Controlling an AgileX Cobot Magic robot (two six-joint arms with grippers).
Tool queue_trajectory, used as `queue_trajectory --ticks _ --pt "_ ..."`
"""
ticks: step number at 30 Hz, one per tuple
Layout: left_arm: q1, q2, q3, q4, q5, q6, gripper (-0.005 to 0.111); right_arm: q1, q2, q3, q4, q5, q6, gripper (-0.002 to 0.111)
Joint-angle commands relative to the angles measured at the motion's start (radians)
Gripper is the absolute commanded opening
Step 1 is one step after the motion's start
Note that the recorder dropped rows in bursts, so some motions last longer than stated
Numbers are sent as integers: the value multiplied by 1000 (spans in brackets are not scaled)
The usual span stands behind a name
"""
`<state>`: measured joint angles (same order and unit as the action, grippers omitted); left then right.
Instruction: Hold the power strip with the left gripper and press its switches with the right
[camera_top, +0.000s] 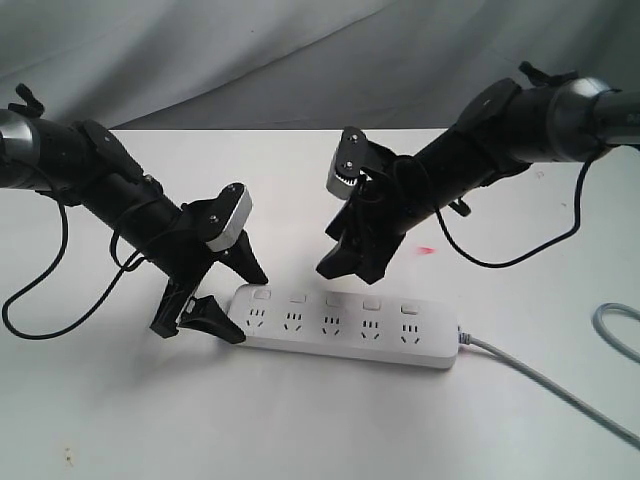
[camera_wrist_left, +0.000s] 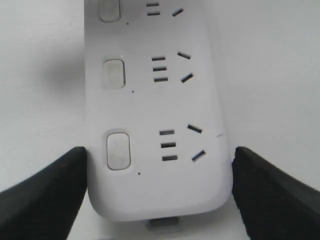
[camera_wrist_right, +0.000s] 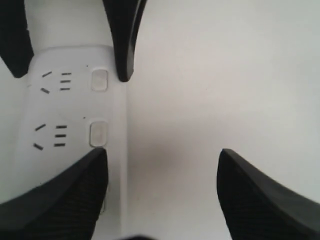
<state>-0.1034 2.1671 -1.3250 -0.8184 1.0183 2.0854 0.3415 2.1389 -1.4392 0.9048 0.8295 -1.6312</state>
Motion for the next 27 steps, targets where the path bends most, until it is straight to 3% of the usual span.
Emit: queue_trajectory --ticks 1,27 --pt "-6 1 -7 -16 -1 8 34 -2 -3 55 38 -38 -48 59" --pt "-6 1 -7 -16 -1 8 34 -2 24 78 40 -71 -64 59"
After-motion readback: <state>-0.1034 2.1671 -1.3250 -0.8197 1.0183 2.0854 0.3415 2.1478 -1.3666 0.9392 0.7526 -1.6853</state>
